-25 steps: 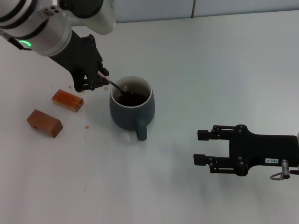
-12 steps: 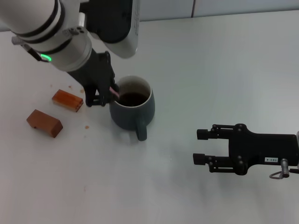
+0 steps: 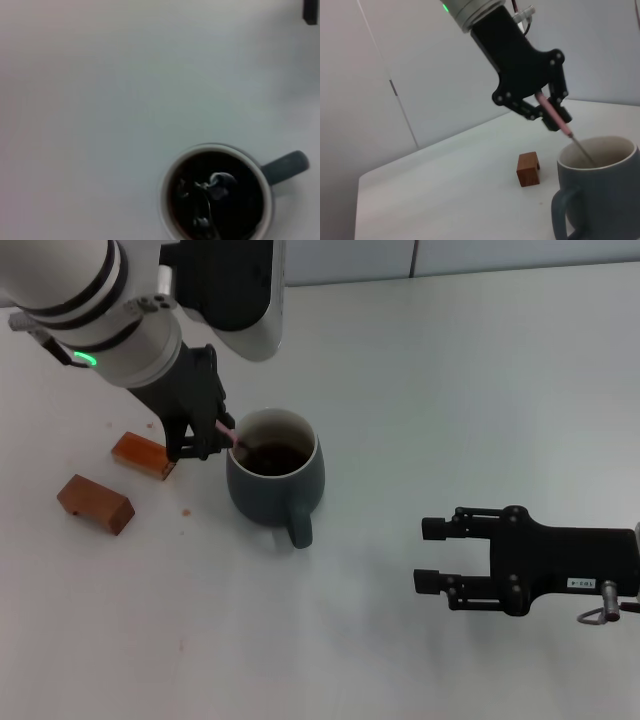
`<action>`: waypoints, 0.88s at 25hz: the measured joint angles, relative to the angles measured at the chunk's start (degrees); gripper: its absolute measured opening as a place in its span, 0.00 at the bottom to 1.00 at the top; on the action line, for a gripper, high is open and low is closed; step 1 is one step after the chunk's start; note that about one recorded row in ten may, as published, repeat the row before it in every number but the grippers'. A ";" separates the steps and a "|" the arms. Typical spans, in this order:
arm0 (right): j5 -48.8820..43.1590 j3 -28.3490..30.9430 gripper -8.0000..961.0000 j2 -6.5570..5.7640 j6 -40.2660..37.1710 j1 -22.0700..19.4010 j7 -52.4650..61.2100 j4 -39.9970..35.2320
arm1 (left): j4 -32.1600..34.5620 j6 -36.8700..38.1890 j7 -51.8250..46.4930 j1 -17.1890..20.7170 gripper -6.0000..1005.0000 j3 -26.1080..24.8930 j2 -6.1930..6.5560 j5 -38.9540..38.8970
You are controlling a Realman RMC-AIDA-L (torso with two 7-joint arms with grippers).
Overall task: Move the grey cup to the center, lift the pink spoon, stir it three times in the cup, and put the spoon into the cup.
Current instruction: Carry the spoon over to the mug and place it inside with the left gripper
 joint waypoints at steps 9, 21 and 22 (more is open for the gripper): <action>0.01 -0.26 0.73 0.00 0.06 -0.01 0.00 0.28 | -0.39 -2.46 -0.19 -0.61 0.20 2.22 0.01 -1.97; 0.04 -0.89 0.73 0.09 0.48 0.01 0.00 0.31 | 0.64 0.05 -0.59 -0.37 0.22 2.53 0.00 1.57; 0.04 -0.92 0.73 0.09 0.51 0.01 0.00 0.33 | 0.64 -0.12 -0.64 -0.44 0.22 2.41 0.00 2.29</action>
